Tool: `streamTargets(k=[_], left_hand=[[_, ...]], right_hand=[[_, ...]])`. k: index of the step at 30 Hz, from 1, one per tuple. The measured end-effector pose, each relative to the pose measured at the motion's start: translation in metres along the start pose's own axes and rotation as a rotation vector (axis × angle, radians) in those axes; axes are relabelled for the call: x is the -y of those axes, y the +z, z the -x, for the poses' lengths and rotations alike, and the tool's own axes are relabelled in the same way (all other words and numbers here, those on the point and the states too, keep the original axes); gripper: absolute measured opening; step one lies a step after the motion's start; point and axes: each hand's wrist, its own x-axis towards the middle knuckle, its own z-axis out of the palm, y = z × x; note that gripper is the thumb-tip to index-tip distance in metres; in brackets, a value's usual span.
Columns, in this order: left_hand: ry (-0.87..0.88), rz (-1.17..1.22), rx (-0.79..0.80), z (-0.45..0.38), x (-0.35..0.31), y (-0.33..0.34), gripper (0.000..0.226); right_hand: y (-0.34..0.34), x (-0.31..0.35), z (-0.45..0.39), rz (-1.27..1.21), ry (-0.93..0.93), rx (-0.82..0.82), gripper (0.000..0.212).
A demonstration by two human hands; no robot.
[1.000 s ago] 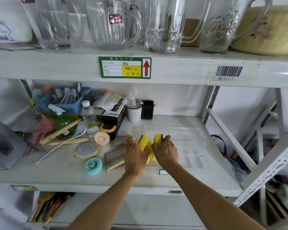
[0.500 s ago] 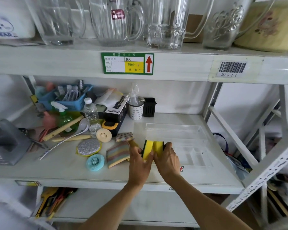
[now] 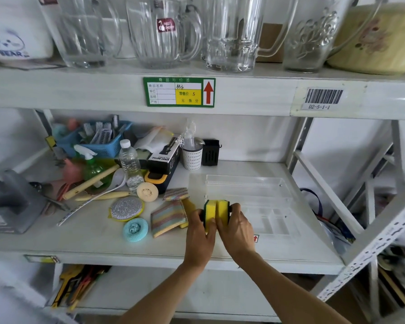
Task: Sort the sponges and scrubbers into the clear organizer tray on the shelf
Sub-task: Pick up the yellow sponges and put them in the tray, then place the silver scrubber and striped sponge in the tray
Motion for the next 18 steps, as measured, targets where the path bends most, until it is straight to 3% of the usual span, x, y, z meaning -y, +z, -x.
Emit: streamTargets(k=[7, 11, 18], left_hand=[[-0.042, -0.149, 0.121, 0.002, 0.012, 0.005, 0.053], [-0.028, -0.214, 0.124, -0.002, 0.019, 0.008, 0.047], [-0.027, -0.212, 0.104, -0.014, 0.029, 0.000, 0.041]], right_hand=[[0.008, -0.013, 0.005, 0.070, -0.016, 0.090, 0.038], [0.013, -0.014, 0.006, 0.127, -0.011, 0.109, 0.039], [0.007, 0.000, -0.005, 0.355, 0.018, -0.123, 0.029]])
